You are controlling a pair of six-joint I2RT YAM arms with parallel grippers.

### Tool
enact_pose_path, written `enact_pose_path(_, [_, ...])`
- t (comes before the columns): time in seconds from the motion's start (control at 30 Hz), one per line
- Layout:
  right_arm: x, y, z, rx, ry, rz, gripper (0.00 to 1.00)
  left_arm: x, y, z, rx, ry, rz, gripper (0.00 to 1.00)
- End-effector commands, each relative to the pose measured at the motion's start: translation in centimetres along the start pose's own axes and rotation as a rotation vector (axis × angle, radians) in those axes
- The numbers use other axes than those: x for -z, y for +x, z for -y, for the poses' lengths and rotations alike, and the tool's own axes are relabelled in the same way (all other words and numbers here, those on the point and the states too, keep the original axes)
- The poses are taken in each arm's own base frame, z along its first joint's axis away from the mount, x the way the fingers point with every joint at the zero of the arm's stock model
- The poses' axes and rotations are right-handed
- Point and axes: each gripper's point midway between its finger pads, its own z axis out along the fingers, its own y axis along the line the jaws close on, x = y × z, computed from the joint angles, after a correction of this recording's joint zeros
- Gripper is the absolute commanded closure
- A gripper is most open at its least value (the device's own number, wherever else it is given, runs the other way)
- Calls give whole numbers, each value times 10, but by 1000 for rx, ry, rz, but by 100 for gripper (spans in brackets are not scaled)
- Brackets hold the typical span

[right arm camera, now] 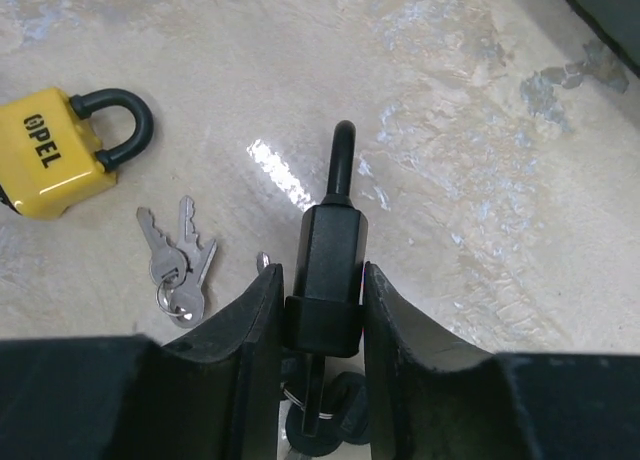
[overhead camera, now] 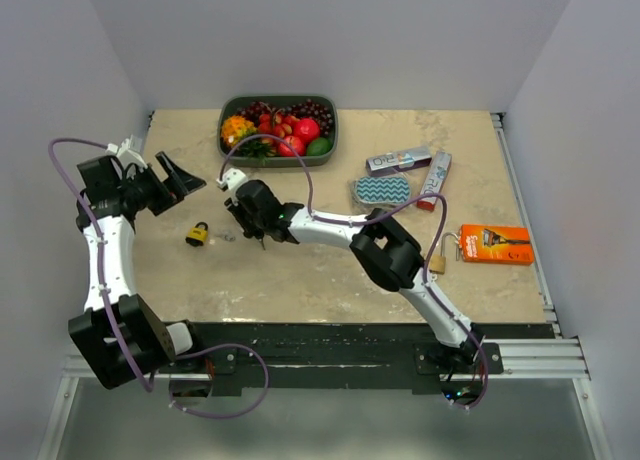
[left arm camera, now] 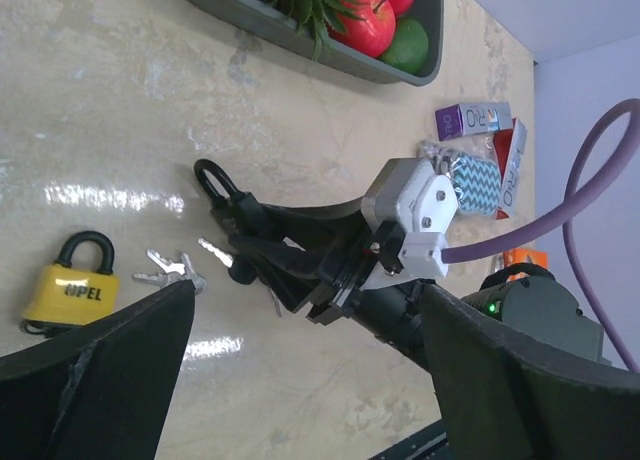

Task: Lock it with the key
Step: Pick up the lock from the center of the board.

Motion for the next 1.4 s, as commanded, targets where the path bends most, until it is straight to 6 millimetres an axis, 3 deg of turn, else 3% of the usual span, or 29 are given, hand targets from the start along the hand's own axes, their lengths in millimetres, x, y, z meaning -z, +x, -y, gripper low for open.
enact_pose_path(0.0, [30, -54, 9, 17, 15, 139, 100, -3, 11, 3, 118, 55, -2, 1])
enact_pose_path(0.07, [44, -61, 16, 24, 21, 169, 100, -4, 14, 4, 152, 65, 1, 1])
enact_pose_path(0.1, [61, -81, 18, 17, 18, 211, 100, -6, 16, 2, 165, 68, 5, 1])
enact_pose_path(0.17, [77, -88, 26, 9, 14, 226, 100, -8, 18, 3, 212, 76, 7, 1])
enact_pose_path(0.2, [96, -107, 30, 2, 11, 262, 100, -10, 19, 1, 224, 83, 15, 1])
enact_pose_path(0.27, [108, -106, 41, 0, 20, 252, 100, -12, 21, 2, 289, 89, 26, 1])
enact_pose_path(0.3, [126, -122, 43, -9, 6, 291, 100, -15, 24, 0, 302, 96, 35, 1])
enact_pose_path(0.33, [130, -115, 46, -9, -4, 275, 100, -16, 25, 2, 347, 104, 37, 1])
enact_pose_path(0.47, [158, -127, 58, -39, -28, 301, 100, -29, 36, 14, 359, 99, 25, 1])
enact_pose_path(0.53, [170, -134, 60, -60, -40, 321, 100, -36, 43, 29, 396, 129, 6, 1])
enact_pose_path(0.73, [186, -149, 56, -141, -73, 339, 100, -51, 44, 68, 491, 276, 28, 1])
enact_pose_path(1.0, [183, -147, 52, -190, -88, 327, 100, -57, 50, 102, 578, 397, 61, 1])
enact_pose_path(1.2, [183, -149, 48, -227, -106, 330, 100, -74, 71, 112, 646, 397, -19, 1])
enact_pose_path(1.37, [182, -149, 46, -247, -114, 330, 100, -77, 74, 123, 652, 421, -37, 1])
